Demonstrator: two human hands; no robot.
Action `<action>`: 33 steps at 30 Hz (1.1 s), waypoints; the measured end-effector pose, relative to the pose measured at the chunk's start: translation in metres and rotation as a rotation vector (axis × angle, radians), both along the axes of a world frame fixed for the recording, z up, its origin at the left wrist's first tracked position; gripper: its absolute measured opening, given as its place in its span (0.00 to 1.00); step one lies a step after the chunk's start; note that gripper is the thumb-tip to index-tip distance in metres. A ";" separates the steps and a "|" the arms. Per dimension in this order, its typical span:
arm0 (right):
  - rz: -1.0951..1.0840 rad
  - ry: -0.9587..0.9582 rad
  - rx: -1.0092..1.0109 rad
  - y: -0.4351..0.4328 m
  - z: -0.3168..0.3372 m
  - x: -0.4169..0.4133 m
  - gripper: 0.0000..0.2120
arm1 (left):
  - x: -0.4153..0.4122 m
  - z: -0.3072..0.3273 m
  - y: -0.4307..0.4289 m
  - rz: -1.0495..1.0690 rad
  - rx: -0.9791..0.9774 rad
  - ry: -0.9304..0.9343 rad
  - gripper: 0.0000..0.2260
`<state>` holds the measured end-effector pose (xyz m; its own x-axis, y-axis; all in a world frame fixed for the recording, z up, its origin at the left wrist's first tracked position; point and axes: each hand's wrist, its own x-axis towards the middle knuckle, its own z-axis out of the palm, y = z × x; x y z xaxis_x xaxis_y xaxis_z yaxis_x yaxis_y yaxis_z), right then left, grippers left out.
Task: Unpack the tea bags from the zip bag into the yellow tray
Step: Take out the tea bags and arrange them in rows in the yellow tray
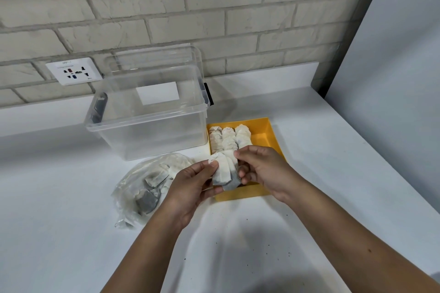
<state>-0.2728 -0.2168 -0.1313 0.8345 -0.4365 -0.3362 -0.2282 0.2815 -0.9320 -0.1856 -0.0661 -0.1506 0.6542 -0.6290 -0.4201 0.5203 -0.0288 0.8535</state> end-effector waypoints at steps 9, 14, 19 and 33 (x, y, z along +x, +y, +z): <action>-0.190 0.071 -0.680 -0.030 -0.003 -0.001 0.07 | 0.005 -0.004 -0.001 0.083 0.010 -0.008 0.05; -0.076 0.338 -0.993 -0.053 -0.027 -0.001 0.09 | 0.017 -0.008 0.004 0.156 0.045 -0.073 0.06; 0.033 0.547 -0.991 -0.052 -0.050 0.012 0.10 | 0.017 -0.014 0.002 0.127 0.081 -0.085 0.06; 0.050 0.498 -1.028 -0.048 -0.044 0.013 0.10 | 0.017 -0.014 -0.004 0.106 0.078 -0.071 0.05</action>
